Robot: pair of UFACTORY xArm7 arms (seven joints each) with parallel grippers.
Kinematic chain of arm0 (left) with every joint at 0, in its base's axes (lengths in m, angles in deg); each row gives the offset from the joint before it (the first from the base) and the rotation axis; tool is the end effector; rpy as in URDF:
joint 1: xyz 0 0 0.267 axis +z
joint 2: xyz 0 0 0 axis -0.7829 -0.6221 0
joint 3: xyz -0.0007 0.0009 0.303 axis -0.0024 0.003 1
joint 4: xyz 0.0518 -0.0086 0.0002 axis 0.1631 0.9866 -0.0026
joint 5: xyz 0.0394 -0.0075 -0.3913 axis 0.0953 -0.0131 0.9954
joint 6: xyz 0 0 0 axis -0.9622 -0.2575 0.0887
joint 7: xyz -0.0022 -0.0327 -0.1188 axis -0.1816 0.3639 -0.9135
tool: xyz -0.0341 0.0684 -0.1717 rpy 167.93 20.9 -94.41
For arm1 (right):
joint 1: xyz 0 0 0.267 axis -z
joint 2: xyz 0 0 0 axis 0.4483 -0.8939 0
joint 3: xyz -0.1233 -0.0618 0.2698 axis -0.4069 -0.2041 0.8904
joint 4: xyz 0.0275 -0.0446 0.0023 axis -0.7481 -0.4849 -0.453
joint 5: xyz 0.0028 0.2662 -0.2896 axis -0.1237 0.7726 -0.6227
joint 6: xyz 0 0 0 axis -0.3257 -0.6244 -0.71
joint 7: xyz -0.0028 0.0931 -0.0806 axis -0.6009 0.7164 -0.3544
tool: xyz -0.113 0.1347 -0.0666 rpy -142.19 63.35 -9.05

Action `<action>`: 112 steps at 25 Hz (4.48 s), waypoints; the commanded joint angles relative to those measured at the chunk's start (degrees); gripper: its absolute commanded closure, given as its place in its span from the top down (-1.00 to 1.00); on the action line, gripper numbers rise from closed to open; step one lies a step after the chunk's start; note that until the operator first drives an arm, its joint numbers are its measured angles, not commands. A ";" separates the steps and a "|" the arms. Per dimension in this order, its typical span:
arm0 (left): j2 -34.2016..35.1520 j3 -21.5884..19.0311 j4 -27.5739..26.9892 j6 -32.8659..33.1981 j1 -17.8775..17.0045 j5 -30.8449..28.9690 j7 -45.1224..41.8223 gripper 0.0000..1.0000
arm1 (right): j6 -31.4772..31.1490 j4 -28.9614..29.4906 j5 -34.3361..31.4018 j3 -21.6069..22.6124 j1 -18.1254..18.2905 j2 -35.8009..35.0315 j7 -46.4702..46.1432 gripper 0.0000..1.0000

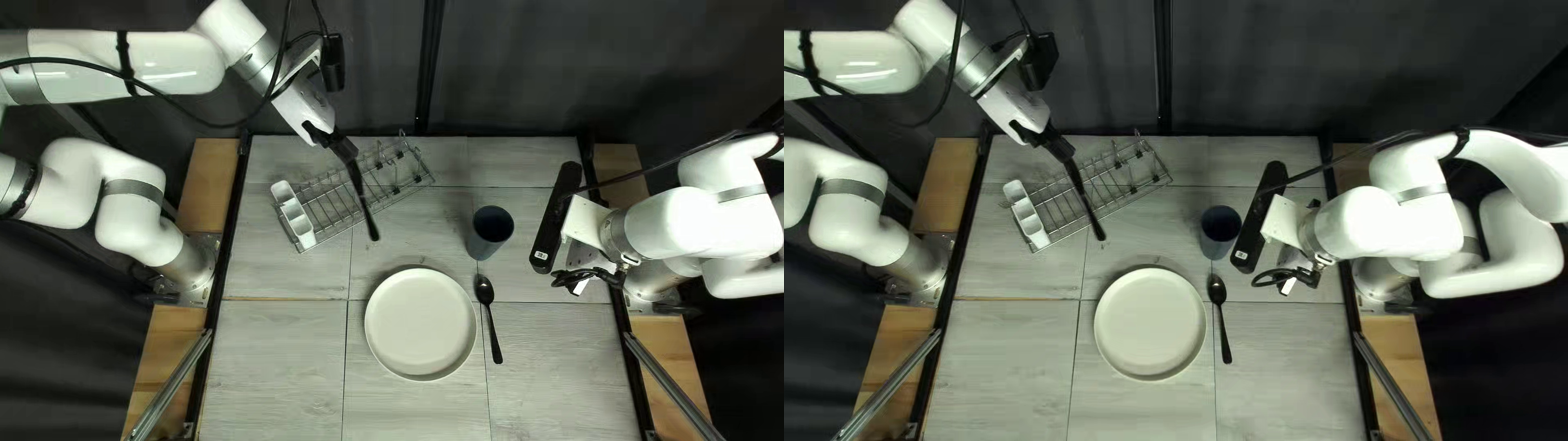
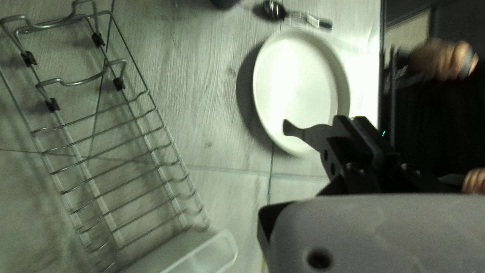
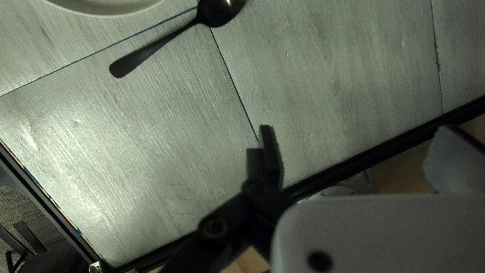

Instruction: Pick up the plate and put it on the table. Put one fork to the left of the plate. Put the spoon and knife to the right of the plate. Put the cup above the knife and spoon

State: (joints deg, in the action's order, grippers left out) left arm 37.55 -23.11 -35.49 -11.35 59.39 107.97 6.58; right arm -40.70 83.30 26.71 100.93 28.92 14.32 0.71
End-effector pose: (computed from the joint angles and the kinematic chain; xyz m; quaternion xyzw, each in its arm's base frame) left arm 0.4606 0.1353 0.2935 0.8606 0.2636 0.3643 0.2389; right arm 0.3230 0.0374 0.2288 0.9749 -0.1864 0.0621 0.1045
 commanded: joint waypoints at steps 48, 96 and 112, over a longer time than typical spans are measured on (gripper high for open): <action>-0.65 -6.61 3.13 22.06 -8.34 19.61 -6.76 -1.00 | 17.09 9.91 -14.19 4.14 10.39 -21.85 14.13 1.00; -0.65 -6.61 3.13 22.06 -8.34 19.61 -6.76 -1.00 | 18.32 26.40 -46.96 10.99 12.92 -46.79 47.58 -1.00; -0.65 -6.61 3.13 22.06 -8.34 19.61 -6.76 1.00 | 8.14 18.96 -34.43 14.78 8.96 -37.79 41.51 -1.00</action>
State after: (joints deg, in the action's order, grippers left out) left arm 36.90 -29.72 -32.36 10.72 51.05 127.57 -0.19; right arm -29.09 104.71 -12.75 114.38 39.54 -26.32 43.14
